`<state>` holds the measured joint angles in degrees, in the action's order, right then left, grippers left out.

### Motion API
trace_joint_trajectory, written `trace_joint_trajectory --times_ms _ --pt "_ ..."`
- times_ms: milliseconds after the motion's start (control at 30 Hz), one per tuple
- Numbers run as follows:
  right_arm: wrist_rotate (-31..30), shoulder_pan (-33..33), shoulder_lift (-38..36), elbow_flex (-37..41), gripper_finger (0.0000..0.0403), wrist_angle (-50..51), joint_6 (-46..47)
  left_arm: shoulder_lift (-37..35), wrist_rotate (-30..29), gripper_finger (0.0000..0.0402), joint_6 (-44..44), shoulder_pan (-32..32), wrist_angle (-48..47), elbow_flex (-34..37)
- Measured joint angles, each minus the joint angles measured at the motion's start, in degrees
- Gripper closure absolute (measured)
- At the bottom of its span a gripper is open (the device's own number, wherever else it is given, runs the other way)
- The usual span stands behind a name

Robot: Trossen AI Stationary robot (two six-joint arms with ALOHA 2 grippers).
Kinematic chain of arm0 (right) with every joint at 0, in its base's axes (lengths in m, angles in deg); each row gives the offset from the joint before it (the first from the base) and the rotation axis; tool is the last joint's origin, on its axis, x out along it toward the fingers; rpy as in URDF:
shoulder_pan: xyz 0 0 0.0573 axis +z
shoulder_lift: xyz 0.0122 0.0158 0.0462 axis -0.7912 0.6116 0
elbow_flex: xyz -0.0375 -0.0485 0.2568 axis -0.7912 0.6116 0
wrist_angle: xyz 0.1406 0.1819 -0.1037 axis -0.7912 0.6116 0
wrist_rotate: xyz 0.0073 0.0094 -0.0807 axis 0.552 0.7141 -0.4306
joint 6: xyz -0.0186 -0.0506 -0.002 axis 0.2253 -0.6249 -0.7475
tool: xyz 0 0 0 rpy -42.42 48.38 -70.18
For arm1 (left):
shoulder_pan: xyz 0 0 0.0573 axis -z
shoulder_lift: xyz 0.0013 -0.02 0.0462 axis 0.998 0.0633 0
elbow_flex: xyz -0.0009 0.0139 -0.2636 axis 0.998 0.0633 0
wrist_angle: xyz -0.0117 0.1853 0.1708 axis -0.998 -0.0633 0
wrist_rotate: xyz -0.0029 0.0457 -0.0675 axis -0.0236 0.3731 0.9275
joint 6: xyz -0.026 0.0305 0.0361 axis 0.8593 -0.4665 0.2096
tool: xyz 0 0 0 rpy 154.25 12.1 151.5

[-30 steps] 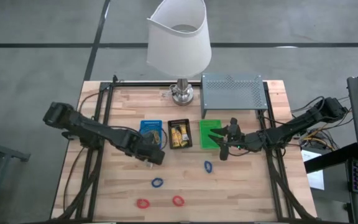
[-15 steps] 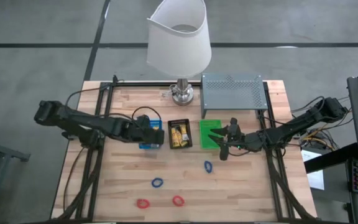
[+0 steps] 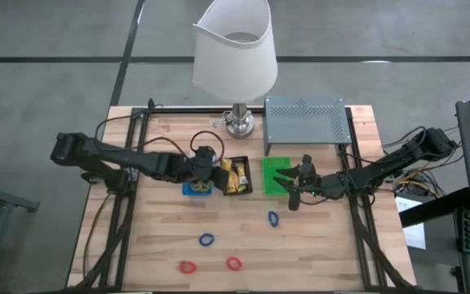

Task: Pick & Place Office Desk Supplies
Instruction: Put the yellow crayon box into the black bin

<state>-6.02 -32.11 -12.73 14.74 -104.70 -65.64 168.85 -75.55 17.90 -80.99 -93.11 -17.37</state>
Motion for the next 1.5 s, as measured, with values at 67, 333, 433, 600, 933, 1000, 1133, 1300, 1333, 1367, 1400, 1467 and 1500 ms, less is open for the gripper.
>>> trace_joint_trajectory --times_ms 67,333,433,600,933,1000,1133,1300,1333,1367,1400,1467,1500 --pt "0.00 0.02 0.00 0.02 0.0268 0.03 0.00 0.73 1.70 0.0266 -0.15 -0.61 1.31 -0.02" --pt "-0.02 0.02 0.00 0.01 0.0268 0.07 0.00 6.41 8.79 0.0266 -0.18 -3.92 6.93 -0.07" --pt "0.00 0.02 0.00 0.00 0.0268 0.09 0.00 7.98 10.04 0.0266 -0.23 -5.50 8.79 -0.07" --pt "0.00 0.06 -0.02 0.02 0.0268 0.07 0.07 11.61 17.61 0.0266 -0.73 -8.42 10.57 -0.85" --pt "-0.01 0.04 -0.01 0.00 0.0268 0.05 0.02 19.87 19.56 0.0266 0.90 -9.28 10.58 -4.88" --pt "0.00 0.04 0.00 0.02 0.0268 0.07 0.07 20.19 19.74 0.0265 0.89 -9.28 10.59 -4.94" --pt "-0.02 0.04 0.00 0.02 0.0268 0.05 0.09 19.77 19.02 0.0265 0.87 -9.28 10.29 -4.85" --pt "-0.01 0.00 -0.01 0.01 0.0268 0.00 0.04 19.78 18.77 0.0265 0.74 -9.35 9.99 -4.87" --pt "0.00 0.00 0.00 0.02 0.0268 0.03 0.09 19.83 18.75 0.0265 0.74 -9.35 9.79 -4.89" --pt "-0.02 0.00 0.00 0.02 0.0268 0.03 0.09 19.84 18.63 0.0265 0.79 -9.35 9.22 -4.87" --pt "0.00 0.00 0.00 0.02 0.0268 0.03 0.09 19.85 18.61 0.0265 0.99 -9.35 8.59 -4.90" --pt "0.00 0.00 0.00 0.00 0.0268 0.01 0.07 19.86 18.58 0.0265 1.99 -9.37 7.77 -4.87" --pt "0.00 0.00 -0.01 0.01 0.0268 0.03 0.07 19.86 18.57 0.0265 2.65 -9.39 7.21 -4.87"
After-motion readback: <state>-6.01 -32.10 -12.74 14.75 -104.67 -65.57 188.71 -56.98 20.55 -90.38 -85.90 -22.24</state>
